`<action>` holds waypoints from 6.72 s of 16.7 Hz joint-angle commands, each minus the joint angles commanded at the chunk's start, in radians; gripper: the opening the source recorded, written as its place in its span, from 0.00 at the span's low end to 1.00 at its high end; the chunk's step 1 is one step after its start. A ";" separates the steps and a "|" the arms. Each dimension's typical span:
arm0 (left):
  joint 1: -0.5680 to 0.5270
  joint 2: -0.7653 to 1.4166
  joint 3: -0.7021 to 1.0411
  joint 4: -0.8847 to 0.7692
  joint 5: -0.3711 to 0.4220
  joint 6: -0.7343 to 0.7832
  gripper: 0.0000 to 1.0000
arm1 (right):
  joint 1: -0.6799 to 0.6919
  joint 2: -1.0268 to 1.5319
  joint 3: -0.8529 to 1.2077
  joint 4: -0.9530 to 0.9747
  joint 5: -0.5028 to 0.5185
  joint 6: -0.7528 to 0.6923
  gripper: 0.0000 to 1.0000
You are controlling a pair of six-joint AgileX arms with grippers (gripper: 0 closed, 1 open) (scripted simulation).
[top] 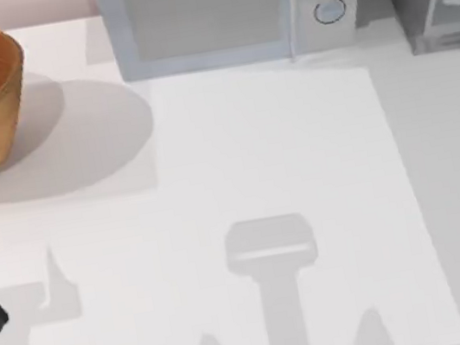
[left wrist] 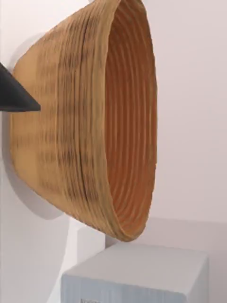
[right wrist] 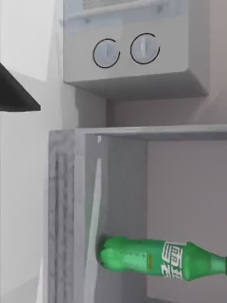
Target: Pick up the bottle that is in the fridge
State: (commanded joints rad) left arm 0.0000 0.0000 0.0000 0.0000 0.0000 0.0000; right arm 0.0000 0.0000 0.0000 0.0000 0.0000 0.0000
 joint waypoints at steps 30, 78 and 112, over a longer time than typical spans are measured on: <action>0.000 0.000 0.000 0.000 0.000 0.000 1.00 | -0.534 1.793 0.184 1.618 -0.514 0.018 1.00; 0.000 0.000 0.000 0.000 0.000 0.000 1.00 | -0.244 2.314 1.312 0.998 -0.207 0.002 0.47; 0.000 0.000 0.000 0.000 0.000 0.000 1.00 | -0.274 2.080 1.182 0.918 -0.229 0.007 0.00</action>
State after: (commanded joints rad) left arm 0.0000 0.0000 0.0000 0.0000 0.0000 0.0000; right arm -0.2743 2.0796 1.1822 0.9185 -0.2290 0.0072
